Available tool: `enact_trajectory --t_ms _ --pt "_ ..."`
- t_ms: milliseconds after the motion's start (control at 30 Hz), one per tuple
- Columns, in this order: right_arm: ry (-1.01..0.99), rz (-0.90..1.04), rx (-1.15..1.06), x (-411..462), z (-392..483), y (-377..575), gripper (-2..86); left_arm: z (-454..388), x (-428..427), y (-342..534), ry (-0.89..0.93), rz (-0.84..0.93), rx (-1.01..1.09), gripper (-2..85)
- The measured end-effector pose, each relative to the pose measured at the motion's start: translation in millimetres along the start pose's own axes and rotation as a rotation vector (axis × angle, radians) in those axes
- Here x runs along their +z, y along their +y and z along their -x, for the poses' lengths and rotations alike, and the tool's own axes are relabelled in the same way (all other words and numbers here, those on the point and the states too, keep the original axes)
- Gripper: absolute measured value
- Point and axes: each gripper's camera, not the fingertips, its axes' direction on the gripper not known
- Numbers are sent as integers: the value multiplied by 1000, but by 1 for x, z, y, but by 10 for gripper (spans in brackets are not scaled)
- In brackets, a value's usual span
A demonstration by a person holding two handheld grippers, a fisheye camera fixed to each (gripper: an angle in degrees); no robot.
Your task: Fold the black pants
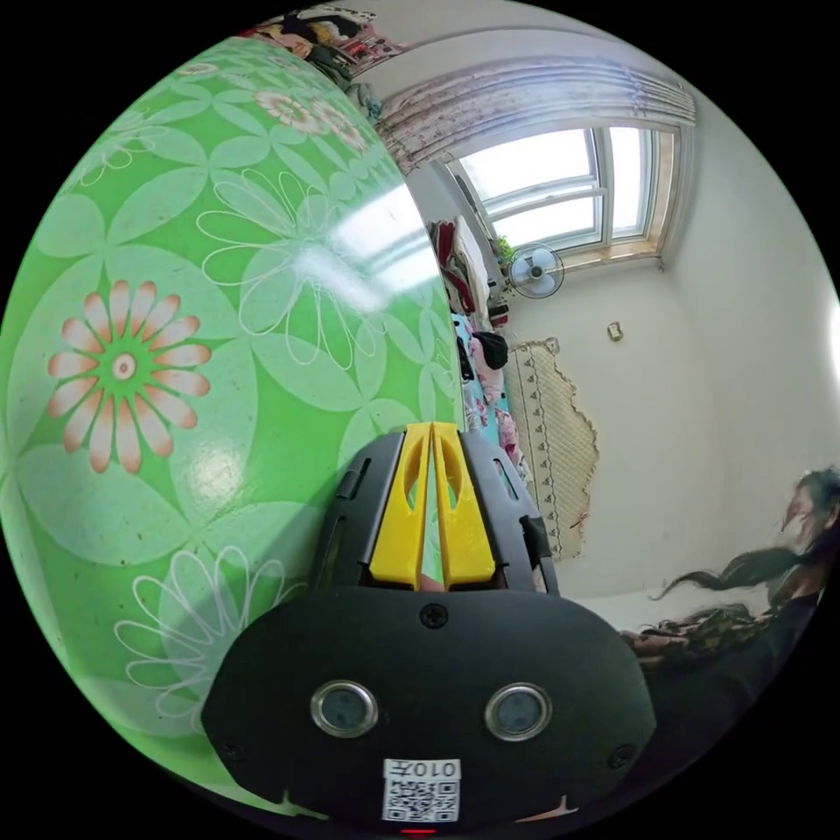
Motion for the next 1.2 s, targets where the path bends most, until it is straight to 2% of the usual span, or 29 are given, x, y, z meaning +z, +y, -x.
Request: enact_trajectory --t_ms 267,433,633,900,1000,1200 --pt "49 177 -85 67 46 -77 67 -16 -9 1 38 33 13 33" --pt "38 272 13 84 23 -102 74 -22 -19 5 17 -23 -11 5" --pt "-149 159 196 79 -47 -151 75 -32 -22 4 -8 -14 8 -1" --pt "-124 103 178 57 -56 -269 75 -35 -27 7 -20 -66 -26 -1" --pt "-55 90 173 46 -51 -305 75 -33 -31 10 -25 -102 -49 -1" --pt "9 -24 247 20 -62 -352 75 -26 -47 26 -61 -266 -136 -1"
